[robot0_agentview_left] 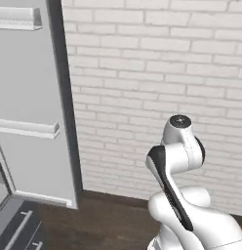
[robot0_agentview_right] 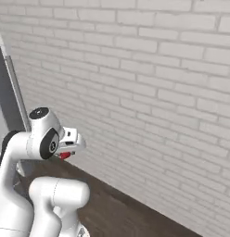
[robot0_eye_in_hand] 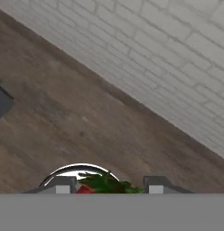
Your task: Take the strawberry from the fridge and place it on top of the pancake, located on the dining counter.
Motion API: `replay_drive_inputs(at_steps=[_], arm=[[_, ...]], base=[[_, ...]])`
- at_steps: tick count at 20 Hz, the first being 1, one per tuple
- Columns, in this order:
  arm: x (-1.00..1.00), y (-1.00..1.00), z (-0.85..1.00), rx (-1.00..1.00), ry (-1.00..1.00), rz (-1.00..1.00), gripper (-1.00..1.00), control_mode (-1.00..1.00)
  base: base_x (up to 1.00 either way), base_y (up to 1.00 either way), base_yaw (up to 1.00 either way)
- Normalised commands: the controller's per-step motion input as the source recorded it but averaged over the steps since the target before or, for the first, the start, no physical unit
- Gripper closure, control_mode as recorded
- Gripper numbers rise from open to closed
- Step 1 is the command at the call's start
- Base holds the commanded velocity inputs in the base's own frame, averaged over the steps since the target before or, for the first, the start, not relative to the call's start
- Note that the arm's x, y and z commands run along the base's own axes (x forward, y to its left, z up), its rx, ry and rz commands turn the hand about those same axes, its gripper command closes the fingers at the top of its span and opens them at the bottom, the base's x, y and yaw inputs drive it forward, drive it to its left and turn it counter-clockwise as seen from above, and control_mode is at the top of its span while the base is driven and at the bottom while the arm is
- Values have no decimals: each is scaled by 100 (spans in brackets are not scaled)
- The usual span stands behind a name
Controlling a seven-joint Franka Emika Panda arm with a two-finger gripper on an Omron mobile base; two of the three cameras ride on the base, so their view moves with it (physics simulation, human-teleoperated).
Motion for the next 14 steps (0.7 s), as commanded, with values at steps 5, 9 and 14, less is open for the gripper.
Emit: replay_drive_inputs(at_steps=[5,9,14], arm=[[0,0,0,0,0,0,100,100],[0,0,0,0,0,0,100,100],[0,0,0,0,0,0,100,100]], base=[[4,-83,-76],[24,-68,-73],[31,-54,-75]])
